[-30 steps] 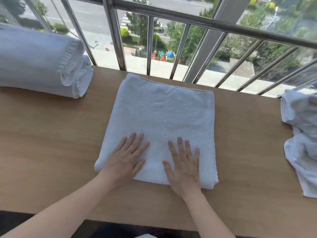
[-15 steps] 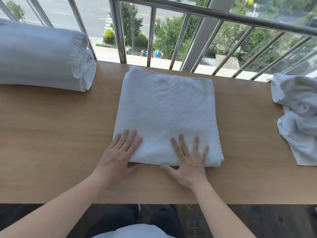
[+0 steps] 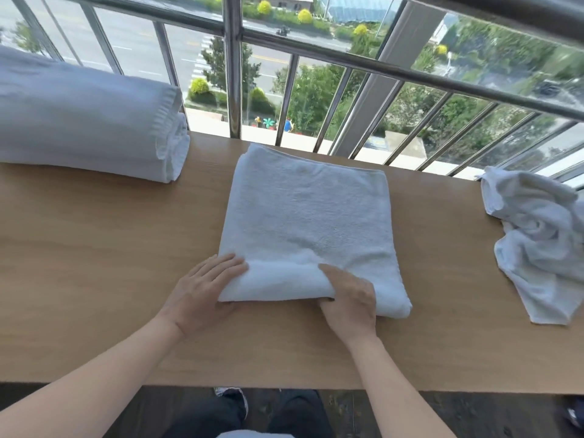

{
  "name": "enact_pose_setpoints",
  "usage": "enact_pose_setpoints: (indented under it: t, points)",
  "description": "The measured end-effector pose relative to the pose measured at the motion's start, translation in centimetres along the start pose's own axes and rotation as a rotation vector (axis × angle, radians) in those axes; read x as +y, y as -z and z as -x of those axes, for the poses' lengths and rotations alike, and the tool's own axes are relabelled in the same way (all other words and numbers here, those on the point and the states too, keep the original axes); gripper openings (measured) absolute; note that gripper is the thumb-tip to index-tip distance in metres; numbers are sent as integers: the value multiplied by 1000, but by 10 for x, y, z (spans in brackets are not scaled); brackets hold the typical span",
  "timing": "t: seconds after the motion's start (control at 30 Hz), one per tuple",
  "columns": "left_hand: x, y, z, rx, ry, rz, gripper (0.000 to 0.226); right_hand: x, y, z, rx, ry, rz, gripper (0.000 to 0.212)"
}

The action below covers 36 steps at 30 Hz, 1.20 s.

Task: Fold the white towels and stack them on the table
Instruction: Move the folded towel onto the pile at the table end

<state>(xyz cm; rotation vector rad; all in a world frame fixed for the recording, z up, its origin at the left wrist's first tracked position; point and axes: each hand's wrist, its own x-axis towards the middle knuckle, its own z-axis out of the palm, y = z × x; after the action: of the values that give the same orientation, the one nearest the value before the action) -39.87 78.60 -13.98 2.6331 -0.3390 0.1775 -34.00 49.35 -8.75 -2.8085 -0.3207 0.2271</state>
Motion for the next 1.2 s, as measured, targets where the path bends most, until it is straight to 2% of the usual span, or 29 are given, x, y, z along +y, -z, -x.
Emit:
enact_pose_setpoints:
  t: [0.1, 0.2, 0.3, 0.37, 0.5, 0.57, 0.63, 0.7, 0.77, 0.9, 1.07, 1.2]
  points:
    - [2, 9, -17, -31, 172, 152, 85, 3, 15, -12, 84, -11, -91, 52]
    - [-2, 13, -34, -25, 268, 279, 84, 5, 36, -27, 120, -40, -101, 42]
    - [-8, 14, -56, -3, 281, 277, 70, 13, 61, -45, 116, -13, -153, 36]
    - [-5, 17, -74, 2, 305, 311, 52, 19, 78, -60, 40, 9, -167, 25]
    - [2, 14, -102, 105, 510, 489, 23, 24, 108, -95, -134, -2, -138, 23]
    - [4, 8, -109, 139, 599, 512, 18, 21, 120, -119, -194, -17, -116, 20]
    - [7, 7, -118, 167, 684, 480, 28, 17, 128, -146, -223, -3, -59, 18]
    - [8, 6, -130, 176, 777, 430, 59, 13, 130, -176, -238, 57, 38, 22]
    - [7, 7, -144, 157, 853, 369, 74, 8, 126, -204, -224, 113, 137, 28]
    - [2, 14, -174, 98, 991, 300, 75, 4, 103, -250, -124, 167, 280, 22]
    - [-14, 15, -199, 8, 1109, 203, 84, 7, 69, -278, -35, 191, 319, 33]
    - [-23, 8, -214, -34, 1180, 154, 93, 21, 46, -289, -28, 154, 243, 44]
